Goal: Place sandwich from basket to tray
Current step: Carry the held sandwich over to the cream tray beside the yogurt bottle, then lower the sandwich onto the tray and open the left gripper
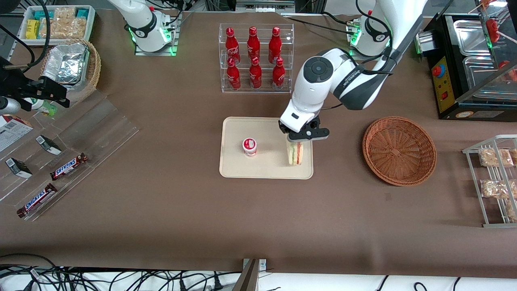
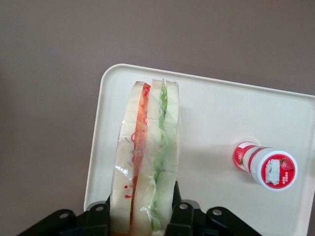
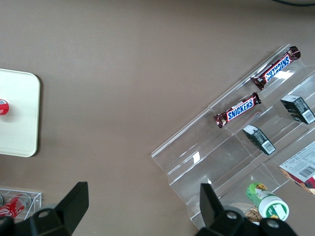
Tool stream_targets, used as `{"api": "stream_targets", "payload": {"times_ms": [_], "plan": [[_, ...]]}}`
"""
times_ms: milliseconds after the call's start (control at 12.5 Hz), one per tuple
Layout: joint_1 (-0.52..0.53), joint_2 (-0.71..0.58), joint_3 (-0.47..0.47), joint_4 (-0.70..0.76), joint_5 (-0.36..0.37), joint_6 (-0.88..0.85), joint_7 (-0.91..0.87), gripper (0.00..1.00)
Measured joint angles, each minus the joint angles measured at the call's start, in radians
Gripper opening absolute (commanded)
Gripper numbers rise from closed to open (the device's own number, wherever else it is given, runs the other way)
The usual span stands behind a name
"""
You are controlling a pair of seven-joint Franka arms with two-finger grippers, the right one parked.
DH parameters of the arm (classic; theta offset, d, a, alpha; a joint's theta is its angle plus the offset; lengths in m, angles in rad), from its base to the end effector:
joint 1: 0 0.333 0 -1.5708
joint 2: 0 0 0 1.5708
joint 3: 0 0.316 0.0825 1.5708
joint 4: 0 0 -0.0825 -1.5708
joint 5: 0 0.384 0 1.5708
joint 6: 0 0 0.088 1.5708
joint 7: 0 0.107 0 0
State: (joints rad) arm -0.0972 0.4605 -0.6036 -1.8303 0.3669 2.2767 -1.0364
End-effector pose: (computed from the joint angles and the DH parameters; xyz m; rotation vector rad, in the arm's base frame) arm 0.5193 -0.3860 0.3262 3.0854 0.2567 0.1262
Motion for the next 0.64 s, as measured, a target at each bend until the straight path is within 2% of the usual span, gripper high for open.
{"api": "stream_targets", "payload": {"times_ms": [638], "plan": [[-0.027,0.071,0.000,-0.063,0.289,0.098,-0.258,0.40]]}}
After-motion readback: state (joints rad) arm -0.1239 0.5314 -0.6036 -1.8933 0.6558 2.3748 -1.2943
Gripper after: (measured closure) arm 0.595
